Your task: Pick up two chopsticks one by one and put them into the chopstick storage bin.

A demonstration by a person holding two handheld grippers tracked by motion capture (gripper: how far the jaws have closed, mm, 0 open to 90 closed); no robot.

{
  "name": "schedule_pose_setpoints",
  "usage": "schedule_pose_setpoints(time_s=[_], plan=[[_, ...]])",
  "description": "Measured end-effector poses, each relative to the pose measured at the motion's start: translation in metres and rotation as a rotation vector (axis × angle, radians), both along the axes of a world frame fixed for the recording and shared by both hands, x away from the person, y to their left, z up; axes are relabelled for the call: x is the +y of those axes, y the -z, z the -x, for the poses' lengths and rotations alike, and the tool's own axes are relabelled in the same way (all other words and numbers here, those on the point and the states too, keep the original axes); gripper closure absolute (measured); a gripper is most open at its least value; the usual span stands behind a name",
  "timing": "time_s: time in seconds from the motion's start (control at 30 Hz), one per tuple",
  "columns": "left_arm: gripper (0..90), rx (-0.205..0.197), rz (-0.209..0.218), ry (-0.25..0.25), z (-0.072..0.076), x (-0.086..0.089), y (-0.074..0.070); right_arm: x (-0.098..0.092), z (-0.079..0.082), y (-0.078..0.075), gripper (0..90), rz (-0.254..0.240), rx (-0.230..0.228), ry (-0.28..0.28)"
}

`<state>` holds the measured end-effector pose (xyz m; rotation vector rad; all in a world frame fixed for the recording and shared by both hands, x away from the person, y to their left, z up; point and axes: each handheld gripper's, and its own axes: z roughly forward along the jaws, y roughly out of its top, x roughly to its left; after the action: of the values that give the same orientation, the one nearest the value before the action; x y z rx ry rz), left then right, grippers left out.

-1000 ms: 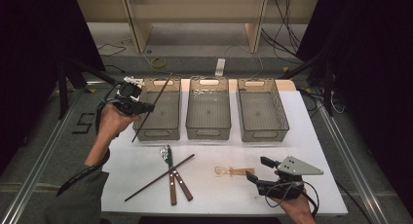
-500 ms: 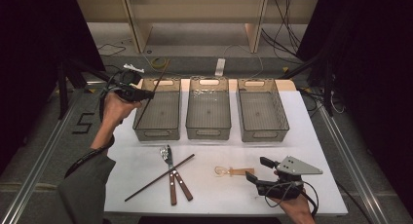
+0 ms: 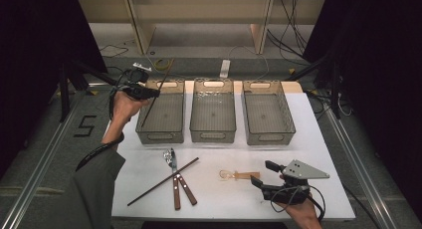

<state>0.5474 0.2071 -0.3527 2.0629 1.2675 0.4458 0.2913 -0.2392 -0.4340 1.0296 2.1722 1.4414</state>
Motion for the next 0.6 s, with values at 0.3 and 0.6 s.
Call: schedule_pose_setpoints(time_s=[0.3, 0.6], plan=[[85.1, 0.008, 0.009, -0.034, -0.001, 0.004, 0.019, 0.000, 0.000, -0.001, 27.6, 0.001, -0.001, 0.000], [84.7, 0.021, 0.028, -0.057, -0.001, 0.005, 0.031, 0.001, 0.000, 0.000, 27.6, 0.004, 0.004, -0.003]])
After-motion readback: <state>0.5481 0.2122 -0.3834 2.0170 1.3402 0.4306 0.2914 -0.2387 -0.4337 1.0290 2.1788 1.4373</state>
